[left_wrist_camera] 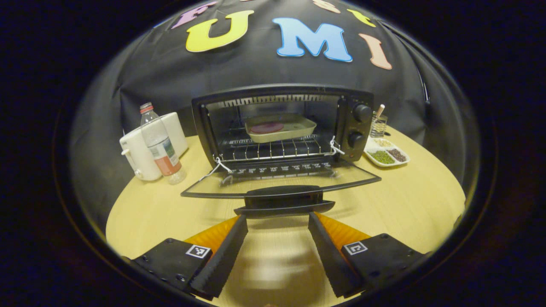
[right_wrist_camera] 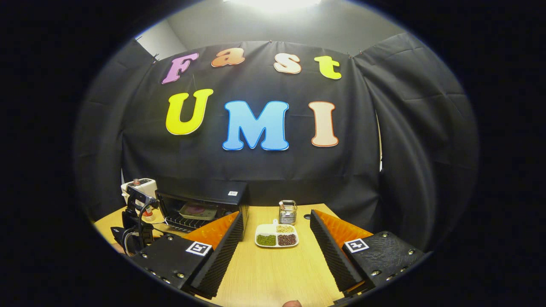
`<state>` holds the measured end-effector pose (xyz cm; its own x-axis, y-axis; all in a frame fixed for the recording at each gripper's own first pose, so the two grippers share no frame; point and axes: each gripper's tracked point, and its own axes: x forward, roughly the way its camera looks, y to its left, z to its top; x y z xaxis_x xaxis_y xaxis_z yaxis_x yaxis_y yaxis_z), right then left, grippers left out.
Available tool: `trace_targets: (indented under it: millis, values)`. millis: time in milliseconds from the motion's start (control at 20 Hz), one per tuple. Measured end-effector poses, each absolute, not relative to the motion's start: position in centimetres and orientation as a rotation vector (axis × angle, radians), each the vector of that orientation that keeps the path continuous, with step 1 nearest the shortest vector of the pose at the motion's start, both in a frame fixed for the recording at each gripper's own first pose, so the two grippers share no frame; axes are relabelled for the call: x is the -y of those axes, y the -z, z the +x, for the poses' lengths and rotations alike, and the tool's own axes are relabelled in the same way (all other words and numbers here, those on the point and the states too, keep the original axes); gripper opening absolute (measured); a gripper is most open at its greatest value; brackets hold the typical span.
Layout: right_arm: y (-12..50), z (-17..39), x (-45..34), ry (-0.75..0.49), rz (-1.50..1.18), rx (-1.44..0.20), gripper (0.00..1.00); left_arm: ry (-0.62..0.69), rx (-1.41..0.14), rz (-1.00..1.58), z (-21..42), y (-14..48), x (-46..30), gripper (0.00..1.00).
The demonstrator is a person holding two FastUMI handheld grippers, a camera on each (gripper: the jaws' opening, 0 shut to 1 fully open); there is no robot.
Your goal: Open the electric oven with the left hand, put the food in, and close the electric oven.
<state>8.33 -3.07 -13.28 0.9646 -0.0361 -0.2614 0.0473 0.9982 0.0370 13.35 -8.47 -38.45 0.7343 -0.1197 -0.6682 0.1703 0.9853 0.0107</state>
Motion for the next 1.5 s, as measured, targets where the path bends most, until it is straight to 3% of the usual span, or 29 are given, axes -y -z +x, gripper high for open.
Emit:
trace_targets:
  millis: [700,1050,1450,1500]
  values:
    - [13.9,9.9,-0.3,-0.014,0.065,-0.291,0.97,0.179,-0.584,0.024,17.7,33.0,8.7,0.97]
    - [12.6,10.0,-0.1,-0.003,0.092,-0.259,0.97,0.188,-0.429,-0.048,20.4,26.6,8.3,0.97]
    - [9.1,5.8,3.1,-0.053,0.139,-0.162,0.97,0.116,-0.212,-0.058,12.2,15.1,8.6,1.00]
    - [8.9,5.2,3.5,-0.066,0.138,-0.160,0.97,0.098,-0.203,-0.050,10.5,14.4,8.3,0.97]
